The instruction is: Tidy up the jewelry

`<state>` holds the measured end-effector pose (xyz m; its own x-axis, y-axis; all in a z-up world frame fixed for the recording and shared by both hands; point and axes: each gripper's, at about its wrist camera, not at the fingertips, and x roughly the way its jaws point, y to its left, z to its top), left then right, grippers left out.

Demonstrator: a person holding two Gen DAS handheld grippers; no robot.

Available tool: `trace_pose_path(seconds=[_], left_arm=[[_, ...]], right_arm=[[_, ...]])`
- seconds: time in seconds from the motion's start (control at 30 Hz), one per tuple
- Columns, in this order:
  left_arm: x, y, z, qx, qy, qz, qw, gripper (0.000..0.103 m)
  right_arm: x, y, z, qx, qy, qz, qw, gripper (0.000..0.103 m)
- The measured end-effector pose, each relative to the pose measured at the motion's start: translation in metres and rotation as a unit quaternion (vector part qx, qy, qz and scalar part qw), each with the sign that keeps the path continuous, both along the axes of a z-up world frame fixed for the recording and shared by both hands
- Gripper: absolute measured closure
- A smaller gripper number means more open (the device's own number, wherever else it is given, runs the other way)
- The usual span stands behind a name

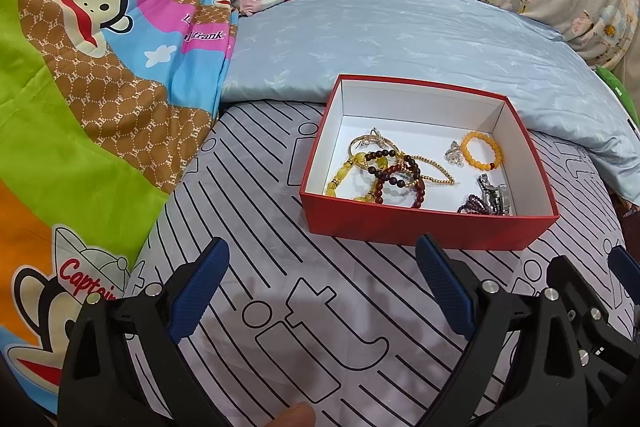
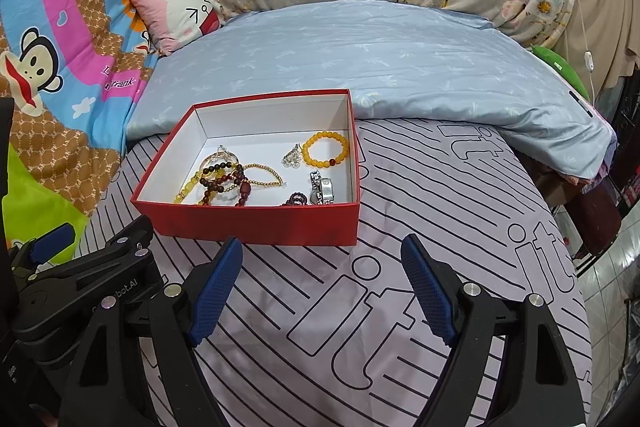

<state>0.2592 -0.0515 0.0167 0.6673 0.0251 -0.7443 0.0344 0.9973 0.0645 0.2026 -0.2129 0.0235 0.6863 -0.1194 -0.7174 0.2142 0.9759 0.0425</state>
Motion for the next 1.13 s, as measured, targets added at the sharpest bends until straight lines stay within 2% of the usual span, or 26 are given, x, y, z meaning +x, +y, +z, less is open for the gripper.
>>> trace_pose_path(seconds=[0.77, 1.13], left_arm=[[0.0012, -0.0056, 0.0022, 0.016, -0.015, -0.003, 0.9997, 0.011], [0.0024, -0.0083, 0.0009, 0.013, -0.011, -0.01, 0.9998, 0.011]], right_arm=[[0.003, -0.0024, -0.0002, -0.002, 0.001, 0.0, 1.0, 0.023], [0.0042, -0.0056, -0.0023, 0.002, 0.003, -0.005, 1.0, 0.023]])
